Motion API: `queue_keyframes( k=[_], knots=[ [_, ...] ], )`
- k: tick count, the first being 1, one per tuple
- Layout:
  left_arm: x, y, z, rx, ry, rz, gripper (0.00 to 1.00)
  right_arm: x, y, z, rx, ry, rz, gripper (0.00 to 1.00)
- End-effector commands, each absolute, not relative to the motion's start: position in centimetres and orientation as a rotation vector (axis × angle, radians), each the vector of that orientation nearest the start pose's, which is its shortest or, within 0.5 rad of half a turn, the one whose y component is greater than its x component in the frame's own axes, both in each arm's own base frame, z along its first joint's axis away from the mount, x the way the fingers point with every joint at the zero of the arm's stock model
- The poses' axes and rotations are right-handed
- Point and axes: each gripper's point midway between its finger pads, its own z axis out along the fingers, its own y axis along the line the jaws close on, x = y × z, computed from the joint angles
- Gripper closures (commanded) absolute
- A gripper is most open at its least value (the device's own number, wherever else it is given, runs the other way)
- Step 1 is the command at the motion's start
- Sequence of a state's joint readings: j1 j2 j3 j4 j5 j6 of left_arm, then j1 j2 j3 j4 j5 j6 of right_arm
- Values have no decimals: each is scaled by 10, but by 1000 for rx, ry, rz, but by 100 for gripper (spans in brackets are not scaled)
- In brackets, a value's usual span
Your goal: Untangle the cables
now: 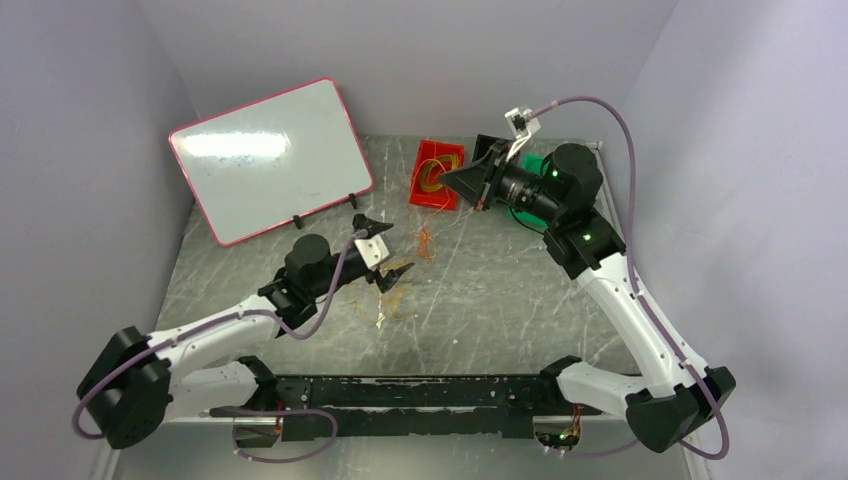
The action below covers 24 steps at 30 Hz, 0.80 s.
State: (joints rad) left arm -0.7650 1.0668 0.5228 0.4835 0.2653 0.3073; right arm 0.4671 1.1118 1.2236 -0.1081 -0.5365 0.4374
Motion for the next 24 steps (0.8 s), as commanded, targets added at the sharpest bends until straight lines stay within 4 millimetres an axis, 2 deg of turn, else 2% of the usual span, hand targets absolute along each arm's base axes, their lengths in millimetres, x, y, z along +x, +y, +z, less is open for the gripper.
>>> queue_keyframes(
  k=[1, 6, 8, 10, 12, 15, 16, 17, 21, 23, 24],
  knots=[
    [258, -301, 246, 977, 1113, -552, 7, 244, 257, 438, -563, 1492, 1183, 100],
    [265, -313, 227, 1006, 1117, -567, 13, 238, 258, 443, -586, 1475, 1208, 100],
    [268, -319, 220, 1007, 1123, -588, 21, 237, 259, 445, -592, 1472, 1213, 100],
    [271, -324, 216, 1006, 1131, -603, 35, 237, 259, 447, -594, 1471, 1213, 100],
    [277, -327, 210, 996, 1165, -603, 56, 237, 258, 450, -593, 1466, 1208, 100],
    [280, -329, 198, 1015, 1213, -603, 77, 239, 256, 453, -583, 1461, 1187, 100],
    [279, -329, 195, 1018, 1221, -604, 89, 240, 255, 455, -581, 1459, 1178, 100],
    [279, -327, 191, 1011, 1238, -605, 93, 241, 254, 459, -582, 1452, 1164, 100],
    [281, -318, 171, 969, 1331, -595, 93, 251, 246, 482, -546, 1418, 1072, 100],
    [282, -311, 159, 942, 1394, -584, 93, 262, 233, 503, -473, 1392, 982, 100],
    [283, -308, 154, 925, 1425, -580, 93, 270, 226, 507, -432, 1395, 931, 100]
  ],
)
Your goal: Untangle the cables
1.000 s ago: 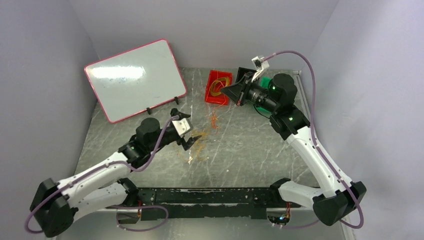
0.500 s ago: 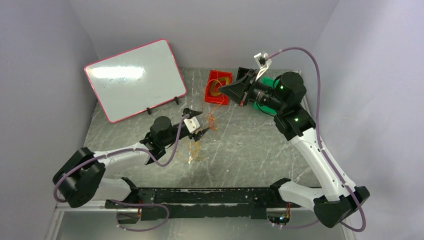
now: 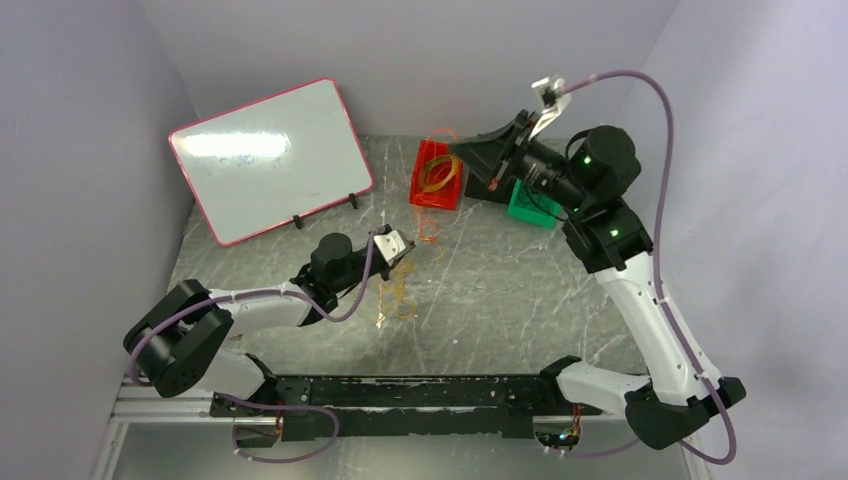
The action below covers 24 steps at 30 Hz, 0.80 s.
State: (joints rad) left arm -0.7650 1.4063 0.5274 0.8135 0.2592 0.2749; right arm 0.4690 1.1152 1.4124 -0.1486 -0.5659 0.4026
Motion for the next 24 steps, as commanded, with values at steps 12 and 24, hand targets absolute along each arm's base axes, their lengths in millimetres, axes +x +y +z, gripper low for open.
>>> queue_keyframes(
  k=[12, 24],
  knots=[
    [285, -273, 97, 759, 1698, -496, 93, 315, 149, 593, -123, 1276, 475, 100],
    [282, -264, 84, 728, 1748, -471, 93, 332, 125, 615, -52, 1240, 307, 100]
  ],
)
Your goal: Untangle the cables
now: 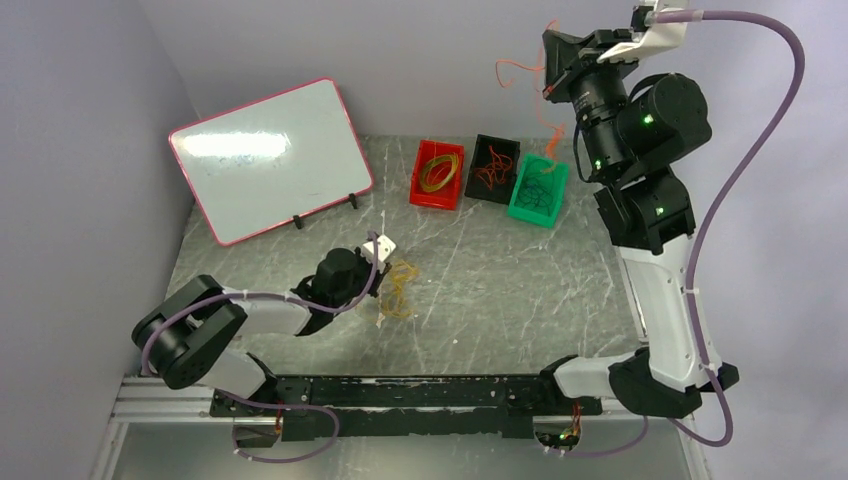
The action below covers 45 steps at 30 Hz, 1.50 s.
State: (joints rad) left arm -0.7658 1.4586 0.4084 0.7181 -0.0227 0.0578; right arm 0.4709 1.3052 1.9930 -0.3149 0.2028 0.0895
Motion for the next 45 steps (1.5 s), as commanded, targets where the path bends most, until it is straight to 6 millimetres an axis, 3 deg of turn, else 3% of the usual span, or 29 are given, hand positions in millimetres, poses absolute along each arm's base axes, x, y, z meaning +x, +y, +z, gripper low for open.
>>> queue_keyframes(
  k=[1, 6, 18, 28, 38, 40, 45],
  knots=[
    [283, -264, 89, 727, 1737, -475, 93, 338, 128, 607, -58, 1261, 300, 100],
    [283, -270, 110, 759, 1702, -487, 93, 369, 132, 562, -45, 1370, 237, 100],
    [269, -270, 141, 814, 1643, -525, 93, 444, 125, 480, -2, 1541, 200, 100],
    [267, -270, 137, 825, 1651, -531, 93, 496, 107, 419, 48, 1611, 237, 100],
    [266, -271, 133, 832, 1657, -538, 93, 534, 90, 384, 83, 1666, 254, 100],
    [265, -273, 133, 840, 1655, -548, 90, 538, 88, 376, 85, 1680, 249, 100],
    [267, -275, 137, 825, 1650, -552, 65, 544, 83, 366, 86, 1697, 247, 100]
  ],
)
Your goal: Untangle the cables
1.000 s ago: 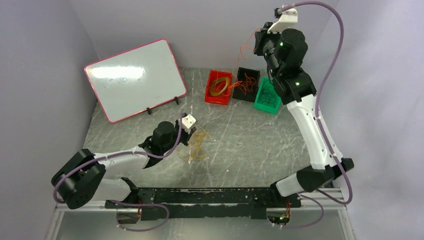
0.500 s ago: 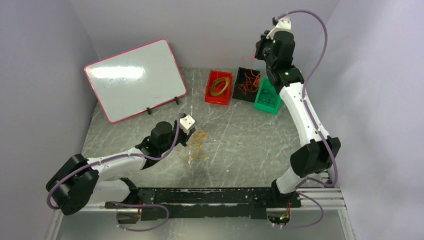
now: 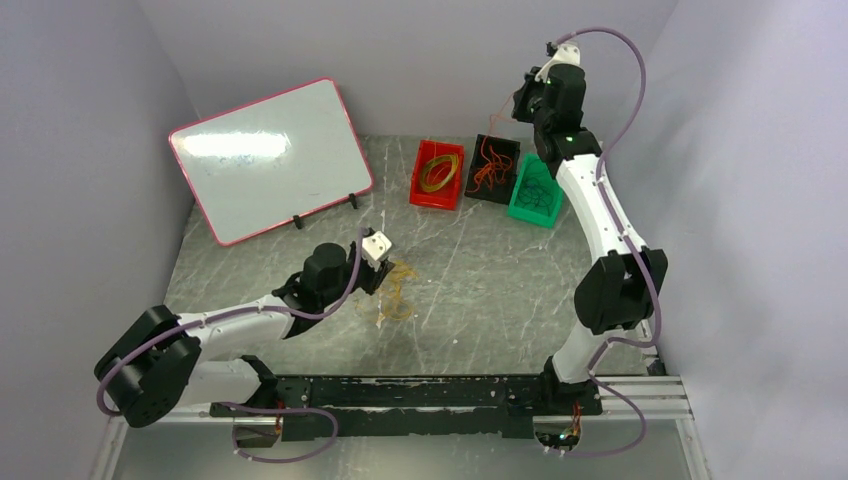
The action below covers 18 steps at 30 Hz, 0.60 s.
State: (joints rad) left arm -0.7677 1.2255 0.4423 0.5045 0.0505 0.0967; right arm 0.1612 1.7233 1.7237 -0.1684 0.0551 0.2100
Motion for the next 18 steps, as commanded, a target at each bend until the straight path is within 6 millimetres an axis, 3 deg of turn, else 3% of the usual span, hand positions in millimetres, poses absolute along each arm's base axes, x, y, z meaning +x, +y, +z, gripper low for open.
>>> queue_keyframes(
  k=[1, 4, 6, 10, 13, 15, 18],
  knots=[
    [268, -275, 139, 823, 1648, -552, 56, 544, 84, 368, 81, 1694, 254, 100],
    [268, -276, 147, 812, 1629, -557, 24, 535, 88, 386, 66, 1668, 288, 100],
    [267, -278, 155, 817, 1600, -573, 15, 526, 90, 402, 51, 1649, 311, 100],
    [259, -286, 174, 850, 1536, -629, 12, 500, 96, 438, 14, 1606, 365, 100],
    [248, -295, 188, 937, 1479, -680, 17, 476, 107, 464, -45, 1569, 439, 100],
    [240, -299, 181, 1071, 1519, -686, 20, 460, 114, 480, -84, 1549, 477, 100],
    [248, -298, 184, 1157, 1602, -598, 22, 440, 118, 499, -116, 1526, 516, 100]
  ],
)
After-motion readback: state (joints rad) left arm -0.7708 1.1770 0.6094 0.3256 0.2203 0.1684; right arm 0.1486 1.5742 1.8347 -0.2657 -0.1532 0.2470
